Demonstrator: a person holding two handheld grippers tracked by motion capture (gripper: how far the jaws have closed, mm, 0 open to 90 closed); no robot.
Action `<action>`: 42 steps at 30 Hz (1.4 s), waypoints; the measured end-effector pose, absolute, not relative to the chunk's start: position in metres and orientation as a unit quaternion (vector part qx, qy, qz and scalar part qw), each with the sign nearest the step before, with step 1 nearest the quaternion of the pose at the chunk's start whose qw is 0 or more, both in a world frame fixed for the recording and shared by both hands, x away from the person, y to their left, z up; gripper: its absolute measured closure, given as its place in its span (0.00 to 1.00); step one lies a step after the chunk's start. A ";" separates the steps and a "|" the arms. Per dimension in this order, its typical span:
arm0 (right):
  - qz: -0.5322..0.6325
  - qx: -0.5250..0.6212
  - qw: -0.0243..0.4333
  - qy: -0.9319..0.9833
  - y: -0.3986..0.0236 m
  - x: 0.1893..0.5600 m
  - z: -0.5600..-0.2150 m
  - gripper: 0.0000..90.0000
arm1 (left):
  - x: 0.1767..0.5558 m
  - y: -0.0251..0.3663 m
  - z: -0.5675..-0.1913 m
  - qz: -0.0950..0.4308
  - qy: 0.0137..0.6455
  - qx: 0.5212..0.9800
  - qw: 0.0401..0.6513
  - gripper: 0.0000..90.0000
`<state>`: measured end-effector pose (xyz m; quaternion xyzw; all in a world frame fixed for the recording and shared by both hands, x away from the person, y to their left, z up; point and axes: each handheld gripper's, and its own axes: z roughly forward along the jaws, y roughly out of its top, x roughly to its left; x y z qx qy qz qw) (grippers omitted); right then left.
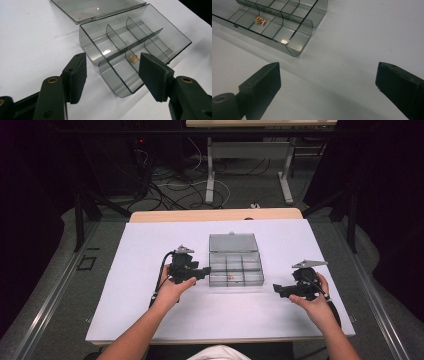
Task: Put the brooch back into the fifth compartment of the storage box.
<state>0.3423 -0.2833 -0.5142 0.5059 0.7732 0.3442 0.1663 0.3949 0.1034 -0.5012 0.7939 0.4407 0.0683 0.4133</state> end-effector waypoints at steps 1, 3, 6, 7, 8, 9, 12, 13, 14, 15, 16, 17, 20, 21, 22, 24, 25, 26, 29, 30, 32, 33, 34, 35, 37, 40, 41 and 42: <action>0.344 0.507 0.166 0.773 -0.283 0.342 -0.514 0.07 | 0.394 0.106 -0.501 0.071 0.440 0.795 0.412 0.43; 0.344 0.506 0.166 0.773 -0.283 0.342 -0.514 0.07 | 0.393 0.110 -0.501 0.075 0.440 0.794 0.413 0.42; 0.344 0.505 0.169 0.774 -0.284 0.342 -0.514 0.07 | 0.391 0.117 -0.502 0.085 0.436 0.793 0.417 0.39; 0.344 0.505 0.169 0.774 -0.283 0.342 -0.514 0.07 | 0.390 0.119 -0.501 0.085 0.437 0.792 0.418 0.38; 0.344 0.505 0.167 0.774 -0.283 0.342 -0.514 0.07 | 0.389 0.121 -0.501 0.085 0.441 0.787 0.422 0.38; 0.344 0.504 0.167 0.774 -0.283 0.342 -0.514 0.07 | 0.389 0.123 -0.501 0.087 0.439 0.788 0.424 0.38; 0.344 0.504 0.169 0.774 -0.283 0.342 -0.514 0.07 | 0.386 0.129 -0.501 0.090 0.445 0.783 0.425 0.34; 0.344 0.505 0.168 0.774 -0.283 0.342 -0.514 0.07 | 0.385 0.131 -0.500 0.090 0.447 0.782 0.425 0.33; 0.344 0.505 0.168 0.774 -0.283 0.343 -0.514 0.06 | 0.384 0.133 -0.500 0.090 0.447 0.780 0.428 0.33; 0.344 0.505 0.168 0.774 -0.283 0.343 -0.514 0.07 | 0.384 0.135 -0.499 0.090 0.446 0.781 0.428 0.33; 0.344 0.506 0.167 0.773 -0.283 0.342 -0.514 0.07 | 0.383 0.137 -0.499 0.092 0.449 0.777 0.431 0.33; 0.344 0.506 0.168 0.773 -0.283 0.342 -0.514 0.07 | 0.382 0.138 -0.500 0.094 0.449 0.776 0.433 0.32; 0.343 0.506 0.168 0.773 -0.283 0.342 -0.514 0.07 | 0.380 0.144 -0.499 0.098 0.447 0.776 0.433 0.26; 0.343 0.505 0.169 0.774 -0.284 0.342 -0.514 0.07 | 0.379 0.145 -0.498 0.098 0.447 0.776 0.435 0.23; 0.343 0.504 0.169 0.775 -0.284 0.342 -0.514 0.06 | 0.378 0.147 -0.498 0.096 0.448 0.775 0.435 0.21; 0.343 0.505 0.168 0.774 -0.284 0.342 -0.514 0.07 | 0.376 0.150 -0.499 0.101 0.448 0.775 0.435 0.18; 0.343 0.505 0.168 0.774 -0.284 0.342 -0.515 0.07 | 0.374 0.152 -0.499 0.103 0.449 0.773 0.435 0.18; 0.343 0.505 0.168 0.774 -0.284 0.342 -0.515 0.07 | 0.374 0.154 -0.500 0.103 0.448 0.774 0.435 0.17; 0.343 0.505 0.168 0.774 -0.283 0.342 -0.515 0.06 | 0.371 0.159 -0.501 0.104 0.449 0.774 0.433 0.12; 0.342 0.506 0.167 0.774 -0.283 0.342 -0.515 0.07 | 0.370 0.161 -0.501 0.104 0.449 0.774 0.435 0.11; 0.341 0.506 0.168 0.774 -0.283 0.342 -0.515 0.07 | 0.369 0.163 -0.502 0.107 0.449 0.771 0.438 0.07; 0.342 0.506 0.168 0.774 -0.283 0.342 -0.515 0.07 | 0.368 0.165 -0.503 0.108 0.447 0.774 0.435 0.05; 0.342 0.505 0.168 0.774 -0.283 0.342 -0.515 0.07 | 0.368 0.166 -0.504 0.107 0.449 0.773 0.435 0.03; 0.342 0.505 0.166 0.774 -0.283 0.342 -0.515 0.06 | 0.367 0.168 -0.504 0.108 0.448 0.774 0.433 0.01; 0.342 0.506 0.167 0.774 -0.283 0.342 -0.515 0.07 | 0.366 0.169 -0.506 0.109 0.451 0.772 0.435 0.01; 0.343 0.505 0.168 0.774 -0.283 0.342 -0.516 0.06 | 0.365 0.174 -0.507 0.120 0.455 0.773 0.425 0.01; 0.343 0.504 0.168 0.775 -0.283 0.342 -0.516 0.06 | 0.365 0.174 -0.508 0.116 0.460 0.767 0.432 0.01; 0.343 0.504 0.168 0.775 -0.283 0.342 -0.516 0.07 | 0.365 0.176 -0.507 0.114 0.457 0.770 0.430 0.01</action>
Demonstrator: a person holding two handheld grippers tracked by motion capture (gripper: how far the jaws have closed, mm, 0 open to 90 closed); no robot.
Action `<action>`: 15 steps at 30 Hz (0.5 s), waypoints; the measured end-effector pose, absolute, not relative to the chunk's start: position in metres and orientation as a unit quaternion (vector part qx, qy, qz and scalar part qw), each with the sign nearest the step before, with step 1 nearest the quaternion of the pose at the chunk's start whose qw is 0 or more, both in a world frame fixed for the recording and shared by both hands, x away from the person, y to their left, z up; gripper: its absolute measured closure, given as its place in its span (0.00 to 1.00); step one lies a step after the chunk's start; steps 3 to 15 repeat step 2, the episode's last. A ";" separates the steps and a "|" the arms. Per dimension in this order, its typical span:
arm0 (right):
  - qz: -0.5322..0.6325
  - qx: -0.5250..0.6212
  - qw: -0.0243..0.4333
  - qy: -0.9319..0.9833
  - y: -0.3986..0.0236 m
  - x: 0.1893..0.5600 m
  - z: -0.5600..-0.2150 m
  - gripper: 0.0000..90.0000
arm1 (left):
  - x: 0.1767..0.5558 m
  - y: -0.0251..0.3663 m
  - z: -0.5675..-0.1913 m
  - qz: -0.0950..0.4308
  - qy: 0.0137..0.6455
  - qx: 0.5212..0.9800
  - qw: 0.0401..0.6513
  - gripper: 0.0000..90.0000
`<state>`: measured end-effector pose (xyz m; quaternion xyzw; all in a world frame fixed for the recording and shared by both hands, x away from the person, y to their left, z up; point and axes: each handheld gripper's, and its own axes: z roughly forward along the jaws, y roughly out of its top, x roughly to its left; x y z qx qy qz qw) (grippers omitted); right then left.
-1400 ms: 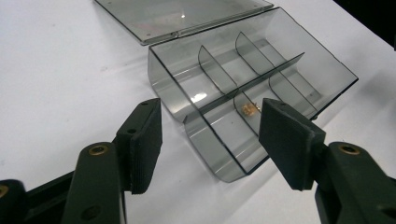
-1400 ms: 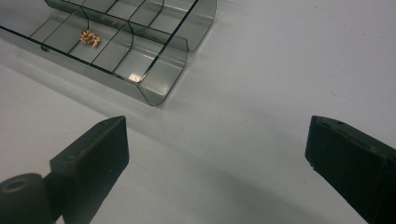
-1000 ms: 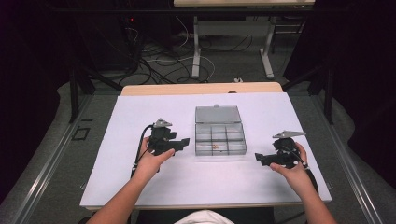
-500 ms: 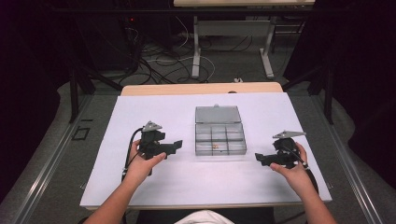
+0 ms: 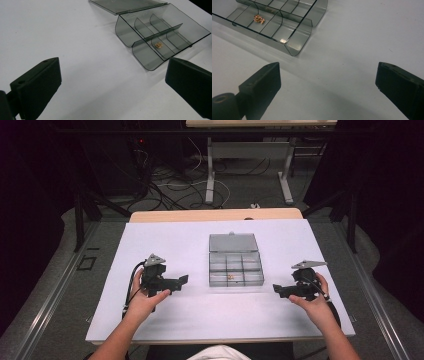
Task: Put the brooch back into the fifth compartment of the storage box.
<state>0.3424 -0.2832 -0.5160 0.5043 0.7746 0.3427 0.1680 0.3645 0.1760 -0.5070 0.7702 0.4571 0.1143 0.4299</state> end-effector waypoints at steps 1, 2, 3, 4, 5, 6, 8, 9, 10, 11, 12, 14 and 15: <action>0.343 0.504 0.168 0.775 -0.283 0.343 -0.516 0.07 | 0.365 0.177 -0.508 0.123 0.457 0.767 0.433 0.01; 0.342 0.503 0.168 0.775 -0.283 0.343 -0.516 0.07 | 0.364 0.178 -0.508 0.116 0.458 0.769 0.430 0.01; 0.342 0.503 0.168 0.775 -0.283 0.343 -0.516 0.07 | 0.364 0.178 -0.508 0.116 0.458 0.769 0.430 0.01; 0.342 0.503 0.168 0.775 -0.283 0.343 -0.516 0.07 | 0.364 0.178 -0.508 0.116 0.458 0.769 0.430 0.01; 0.342 0.503 0.168 0.775 -0.283 0.343 -0.516 0.07 | 0.364 0.178 -0.508 0.116 0.458 0.769 0.430 0.01; 0.342 0.503 0.168 0.775 -0.283 0.343 -0.516 0.07 | 0.364 0.178 -0.508 0.116 0.458 0.769 0.430 0.01; 0.342 0.503 0.168 0.775 -0.283 0.343 -0.516 0.07 | 0.364 0.178 -0.508 0.116 0.458 0.769 0.430 0.01; 0.342 0.503 0.168 0.775 -0.283 0.343 -0.516 0.07 | 0.364 0.178 -0.508 0.116 0.458 0.769 0.430 0.01; 0.342 0.503 0.168 0.775 -0.283 0.343 -0.516 0.07 | 0.364 0.178 -0.508 0.116 0.458 0.769 0.430 0.01; 0.342 0.503 0.168 0.775 -0.283 0.343 -0.516 0.07 | 0.364 0.178 -0.508 0.116 0.458 0.769 0.430 0.01; 0.342 0.503 0.168 0.775 -0.283 0.343 -0.516 0.07 | 0.364 0.178 -0.508 0.116 0.458 0.769 0.430 0.01; 0.342 0.503 0.168 0.775 -0.283 0.343 -0.516 0.07 | 0.364 0.178 -0.508 0.116 0.458 0.769 0.430 0.01; 0.342 0.503 0.168 0.775 -0.283 0.343 -0.516 0.07 | 0.364 0.178 -0.508 0.116 0.458 0.769 0.430 0.01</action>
